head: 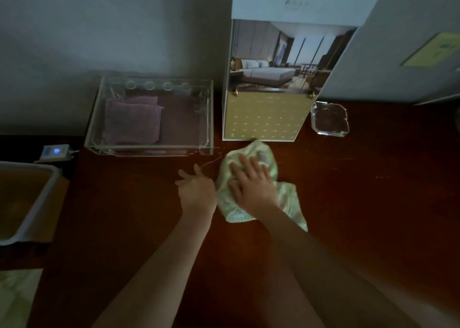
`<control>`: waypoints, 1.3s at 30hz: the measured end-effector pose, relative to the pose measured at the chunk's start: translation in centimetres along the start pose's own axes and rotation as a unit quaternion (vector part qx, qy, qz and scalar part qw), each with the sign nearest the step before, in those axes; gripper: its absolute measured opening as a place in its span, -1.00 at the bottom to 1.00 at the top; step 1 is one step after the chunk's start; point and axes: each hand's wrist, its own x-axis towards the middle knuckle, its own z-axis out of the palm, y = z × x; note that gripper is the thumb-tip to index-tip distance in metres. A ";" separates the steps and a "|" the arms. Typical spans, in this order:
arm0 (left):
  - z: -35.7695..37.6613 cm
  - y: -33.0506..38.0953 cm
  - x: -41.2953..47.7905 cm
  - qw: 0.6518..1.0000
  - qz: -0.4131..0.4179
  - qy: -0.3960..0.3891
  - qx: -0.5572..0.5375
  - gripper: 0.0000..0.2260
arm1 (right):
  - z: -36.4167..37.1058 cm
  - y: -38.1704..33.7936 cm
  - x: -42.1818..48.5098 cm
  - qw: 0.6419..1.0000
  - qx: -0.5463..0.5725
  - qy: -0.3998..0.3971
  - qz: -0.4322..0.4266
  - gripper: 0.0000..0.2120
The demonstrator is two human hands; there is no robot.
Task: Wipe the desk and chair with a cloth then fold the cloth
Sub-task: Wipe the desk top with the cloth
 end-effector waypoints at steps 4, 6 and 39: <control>0.0 0.2 0.2 0.999 0.010 0.017 0.031 -0.53 | 0.1 6.6 -2.6 0.977 0.052 0.074 0.191 -0.30; 0.2 0.3 0.3 0.999 0.013 0.014 0.040 -0.53 | 0.1 9.3 -4.4 0.963 0.060 0.085 0.247 -0.28; 1.2 -0.6 0.2 0.999 0.031 0.026 0.024 -0.48 | -1.5 13.1 -7.8 0.958 0.022 0.001 0.287 -0.45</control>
